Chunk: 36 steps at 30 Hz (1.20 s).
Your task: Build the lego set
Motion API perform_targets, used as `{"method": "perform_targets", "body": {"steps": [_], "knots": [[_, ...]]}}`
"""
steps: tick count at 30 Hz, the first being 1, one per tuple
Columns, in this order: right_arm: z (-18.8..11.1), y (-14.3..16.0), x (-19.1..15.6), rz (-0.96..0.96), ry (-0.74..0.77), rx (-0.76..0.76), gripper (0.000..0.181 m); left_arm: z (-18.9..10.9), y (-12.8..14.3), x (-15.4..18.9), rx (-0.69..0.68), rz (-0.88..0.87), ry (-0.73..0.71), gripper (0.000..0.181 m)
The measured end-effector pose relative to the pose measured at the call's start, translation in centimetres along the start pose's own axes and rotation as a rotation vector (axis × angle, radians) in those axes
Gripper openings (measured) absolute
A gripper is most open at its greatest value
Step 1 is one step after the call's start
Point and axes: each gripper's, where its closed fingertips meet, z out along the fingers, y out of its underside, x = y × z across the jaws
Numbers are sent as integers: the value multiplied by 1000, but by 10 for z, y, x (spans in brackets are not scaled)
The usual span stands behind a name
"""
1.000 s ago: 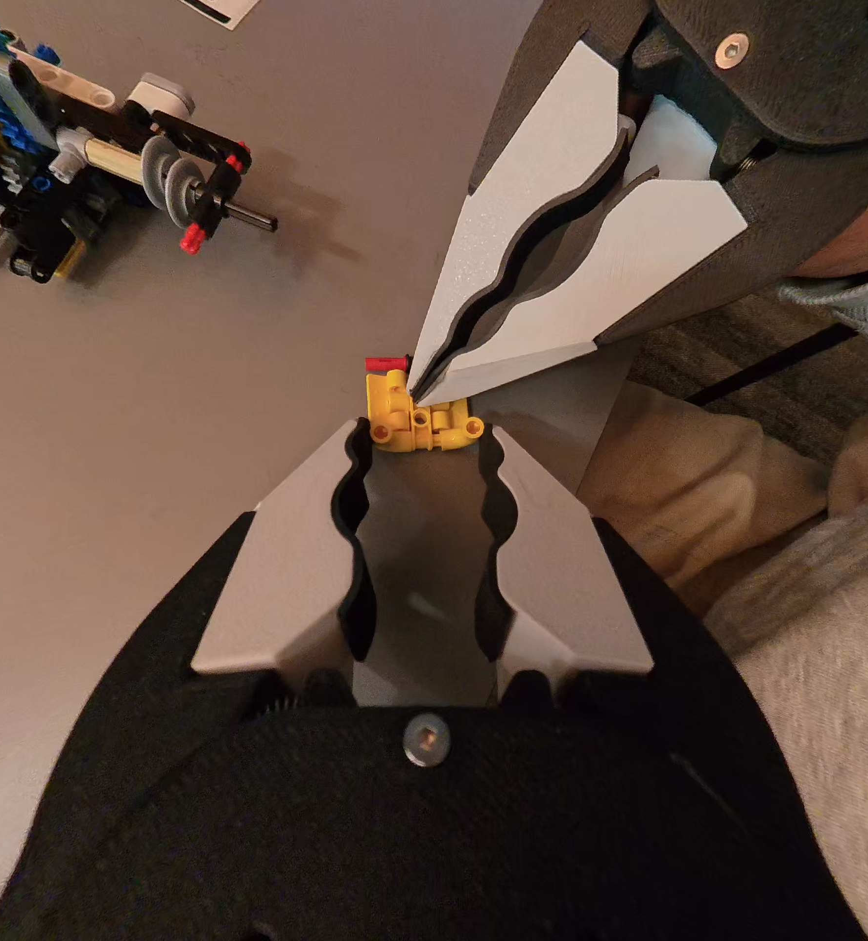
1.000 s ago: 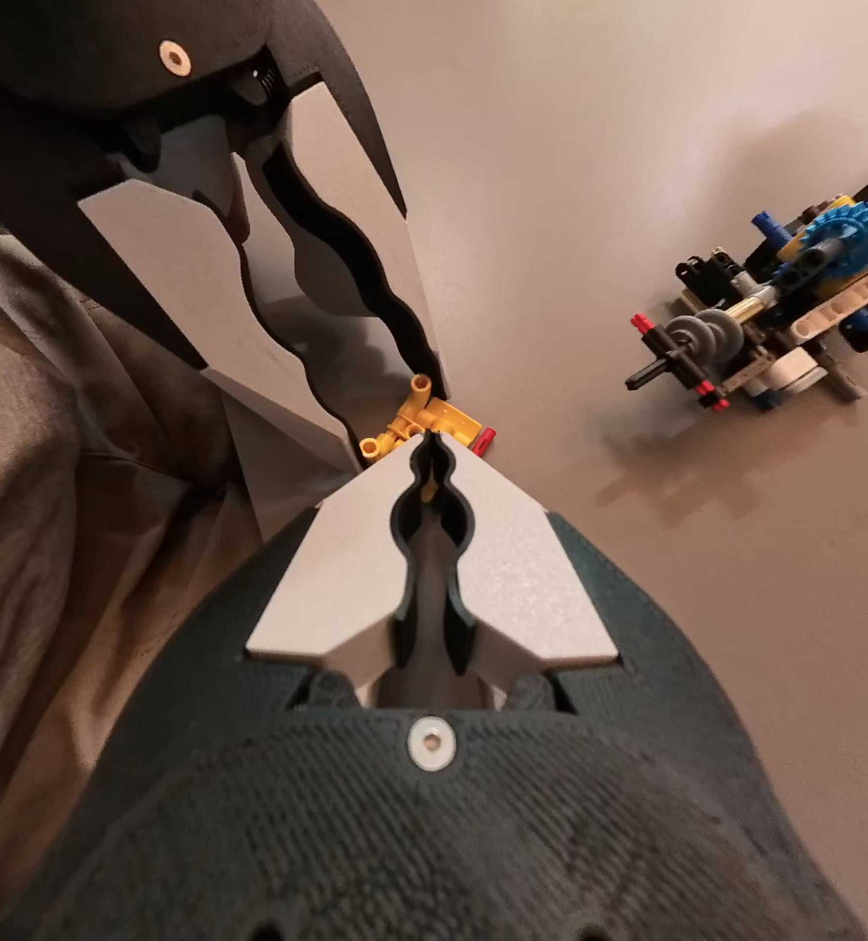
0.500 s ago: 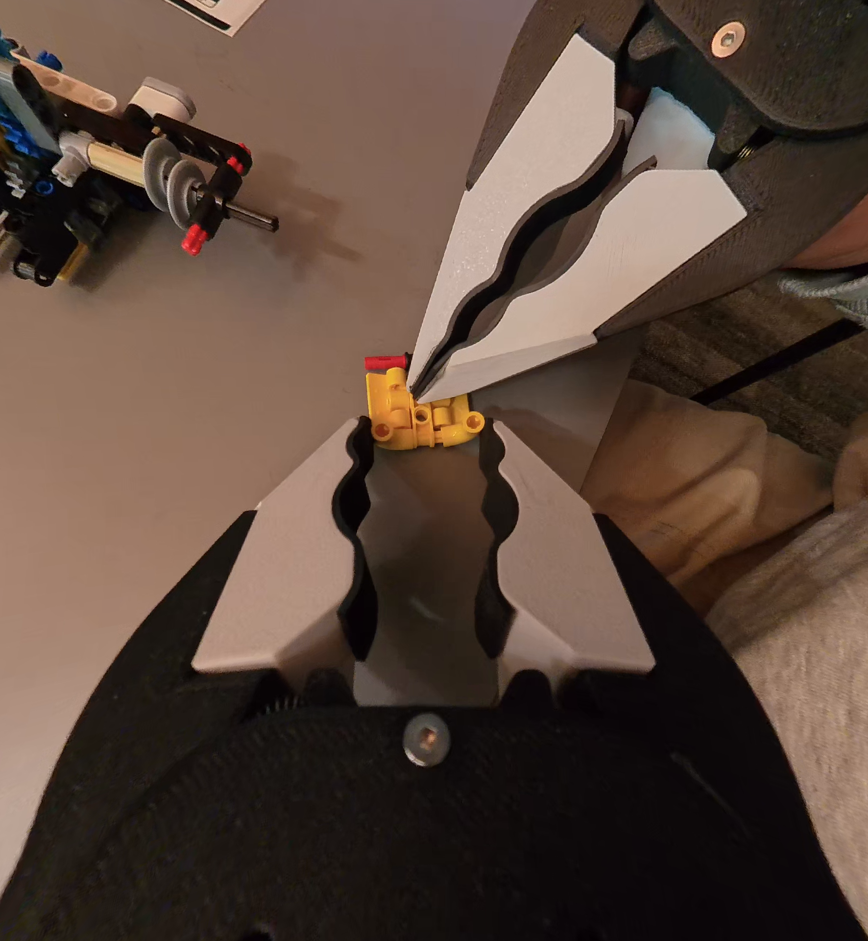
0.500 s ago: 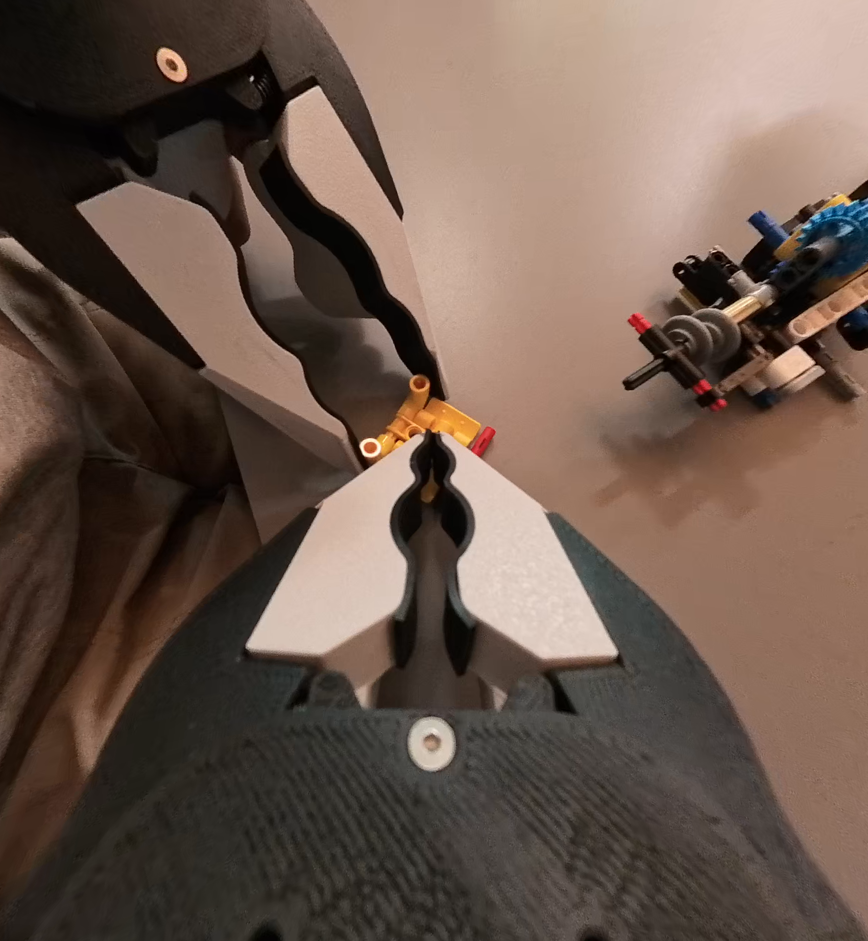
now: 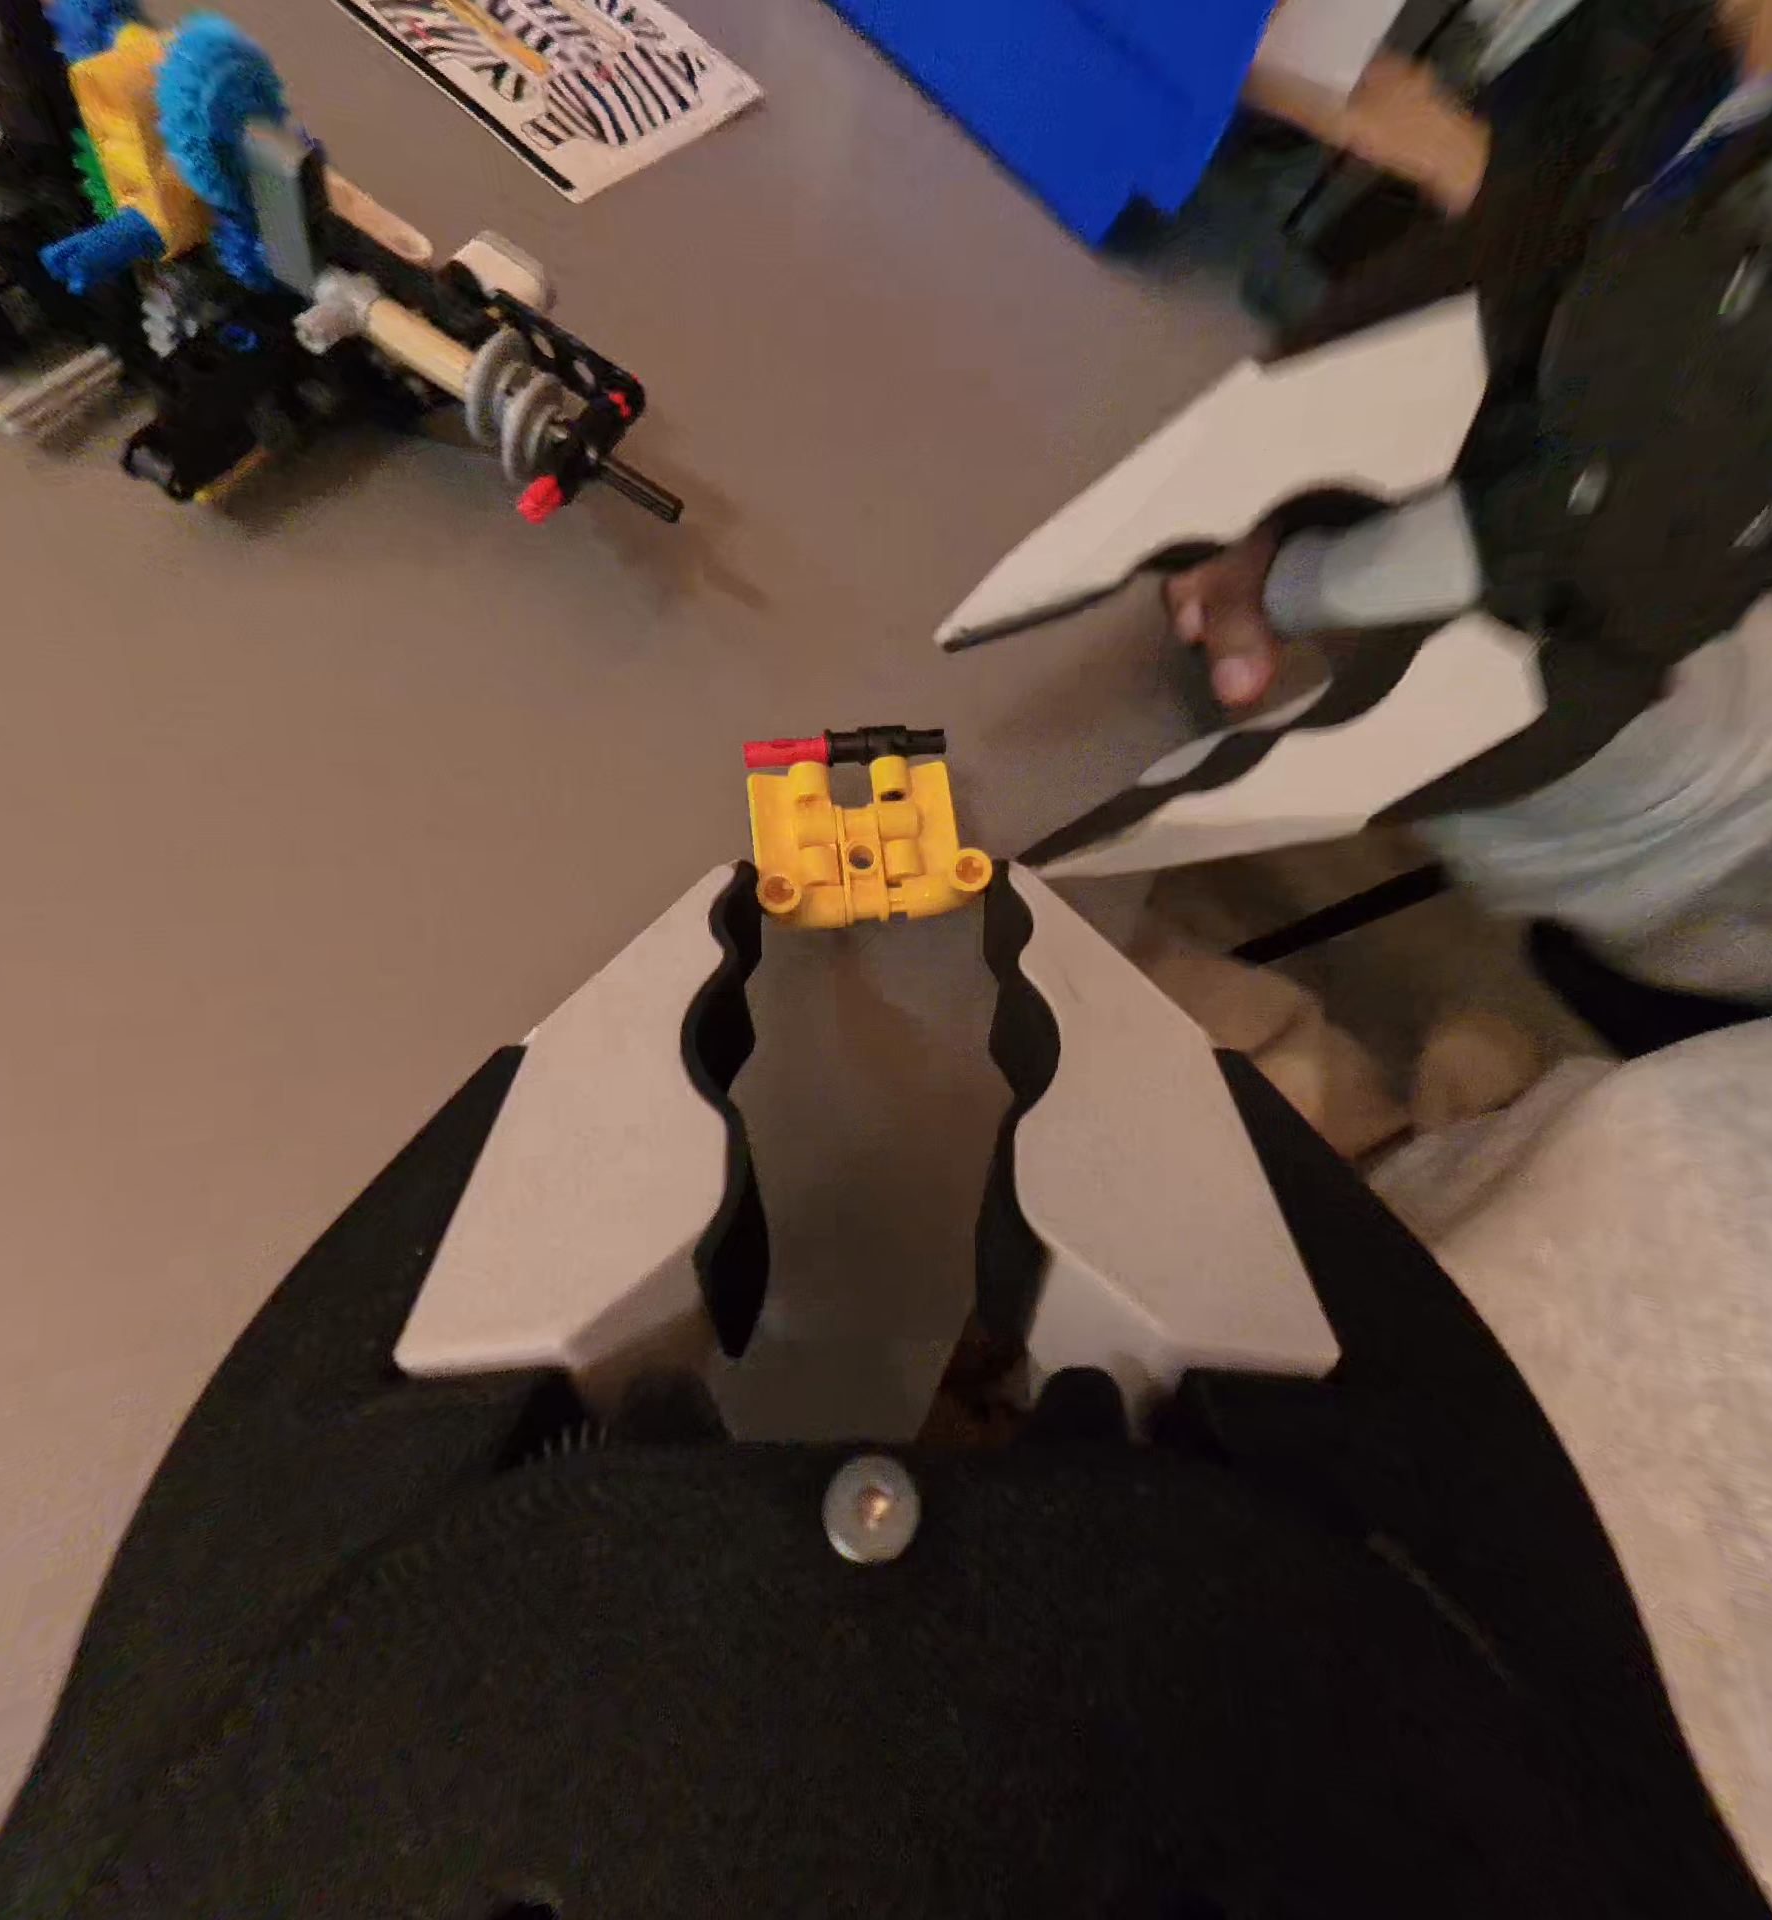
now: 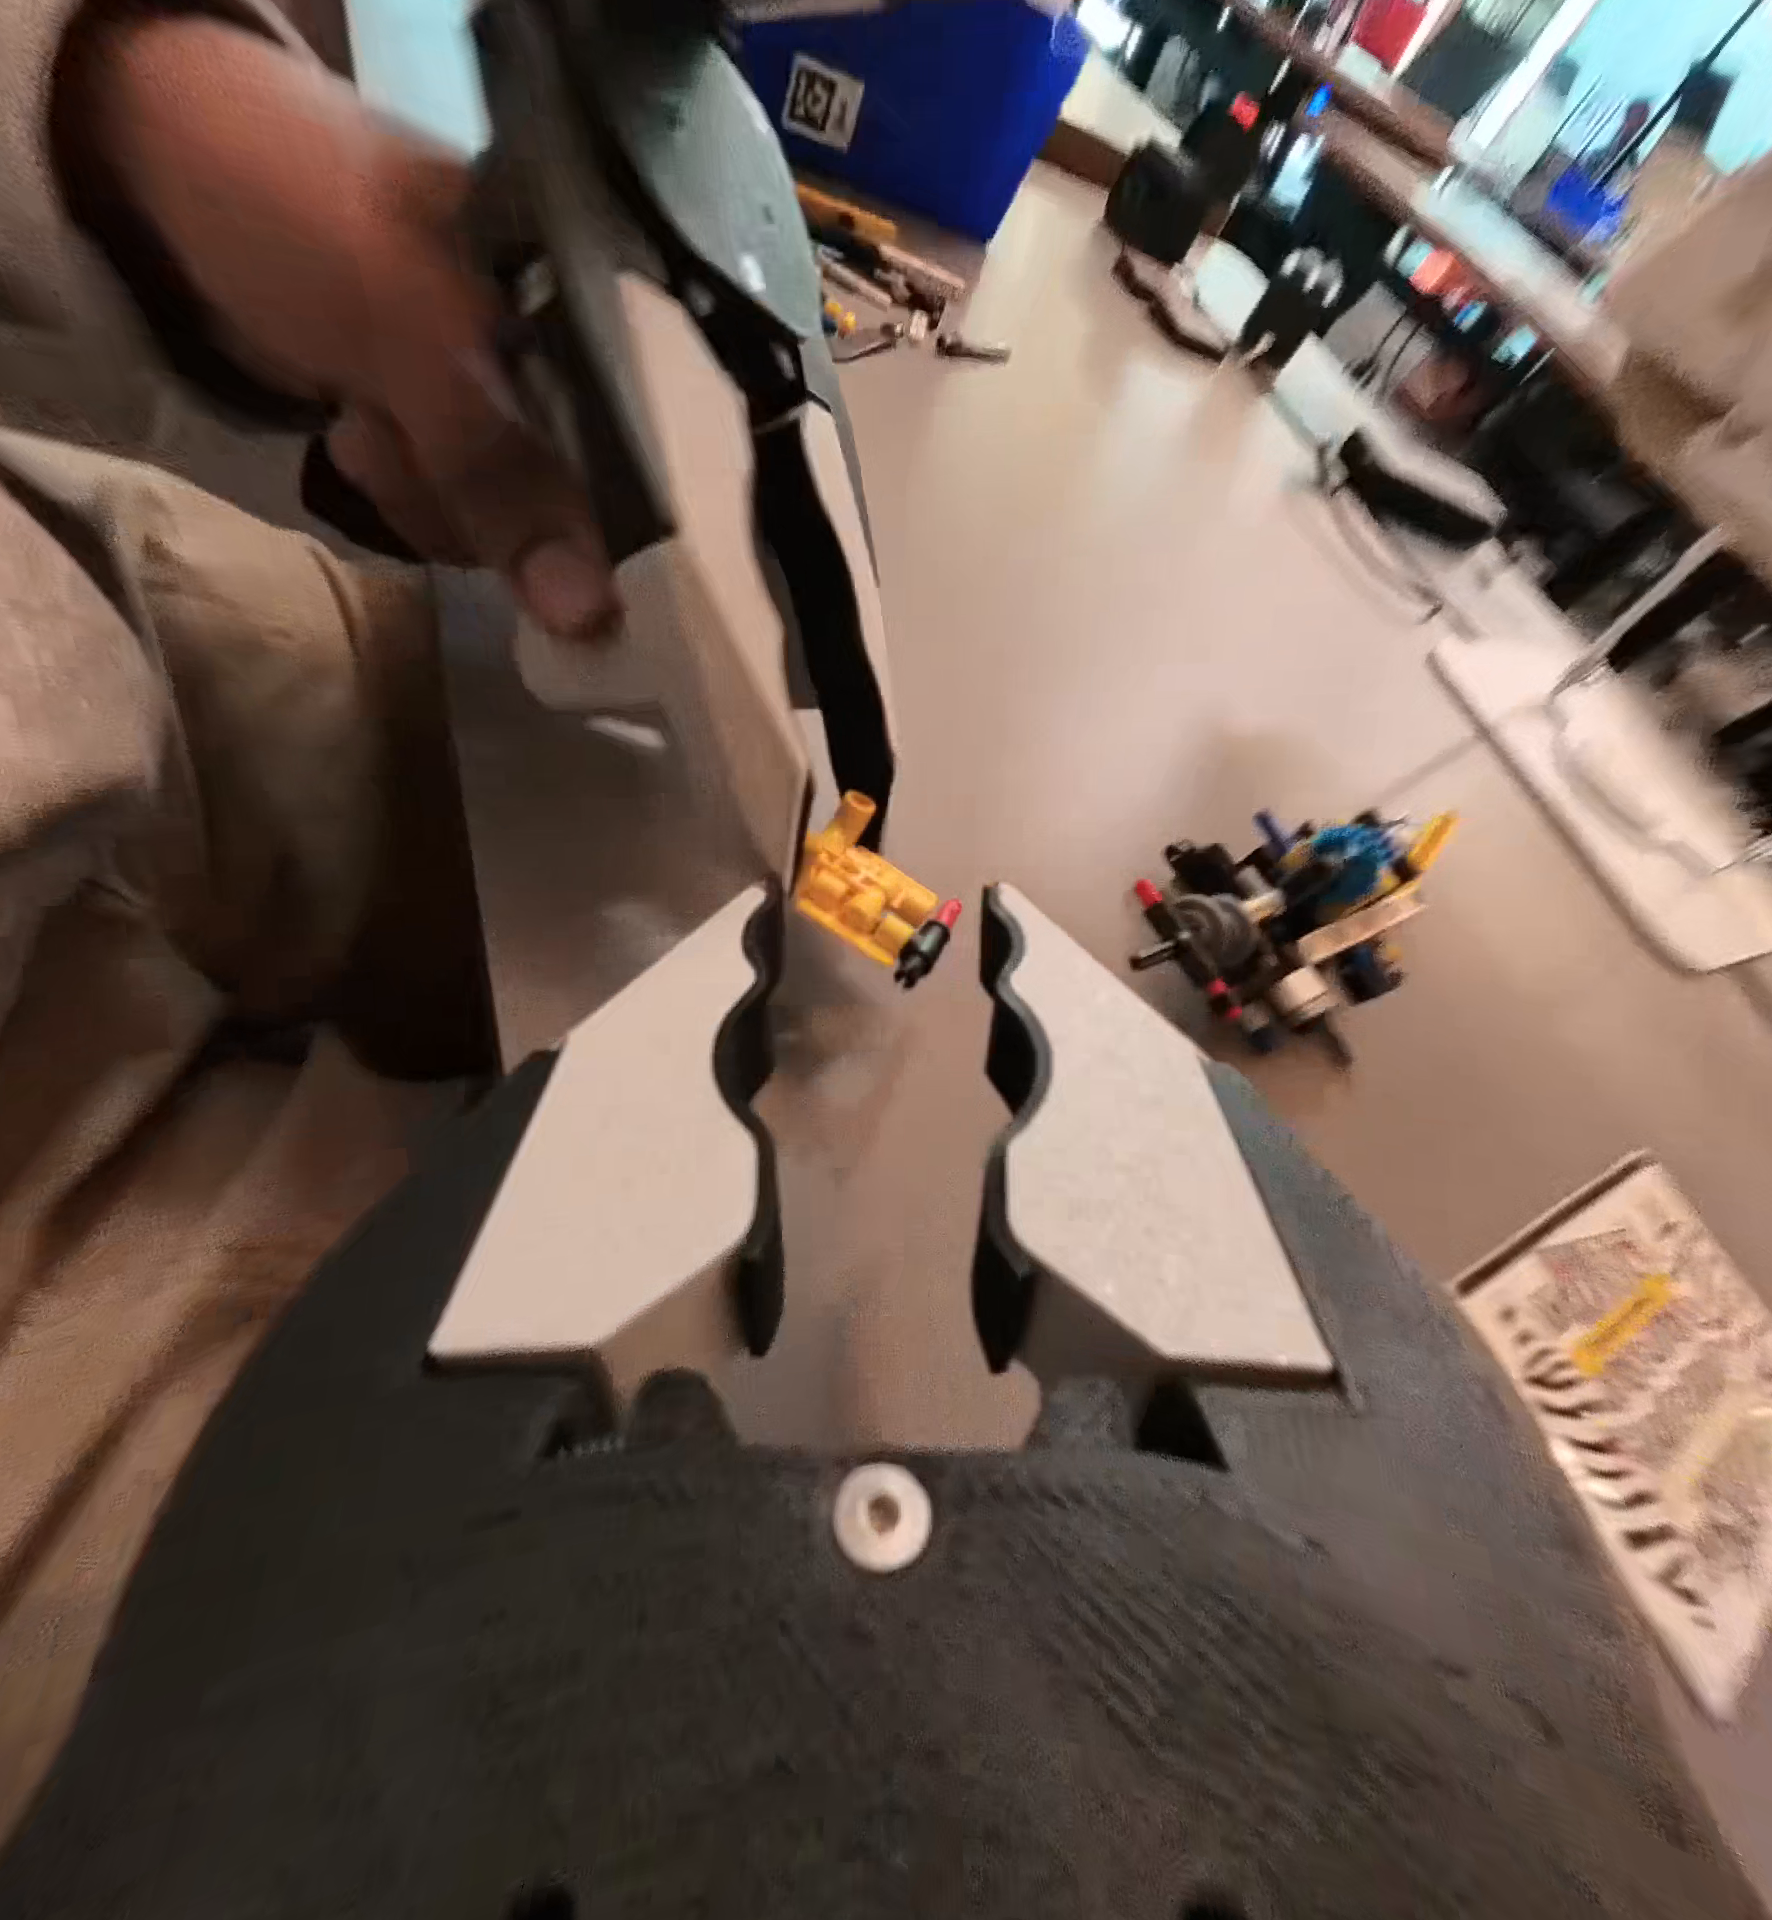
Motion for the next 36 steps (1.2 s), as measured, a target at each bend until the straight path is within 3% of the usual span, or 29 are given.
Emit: {"method": "perform_targets", "body": {"steps": [1,5,11,14,19,21,23,29,32,36], "knots": [[-1,-2,-1,-60,29,12,38,-4,-3,1,31,-67,48,43],[2,-7,-12,-275,84,-1,42,-17,-7,4,88,-251,193,43],[18,-12,-31,-511,79,-69,39,-19,5,16,22,-210,215,43],[22,-10,-34,-533,68,-90,17,-17,11,20,-21,-185,214,43],[19,-14,-35,-473,64,-76,16,-20,7,24,7,-207,232,44],[17,-20,-31,-442,80,-49,16,-22,3,28,21,-217,261,52],[15,-25,-27,-399,88,-21,16,-24,0,29,33,-216,270,71],[6,-42,-16,-126,66,106,15,-42,-23,33,240,-65,319,90],[-1,-63,-14,176,-39,245,15,-49,-24,37,333,1,369,84],[-9,-93,-11,551,-210,441,14,-69,-39,50,490,-22,477,55]]}}
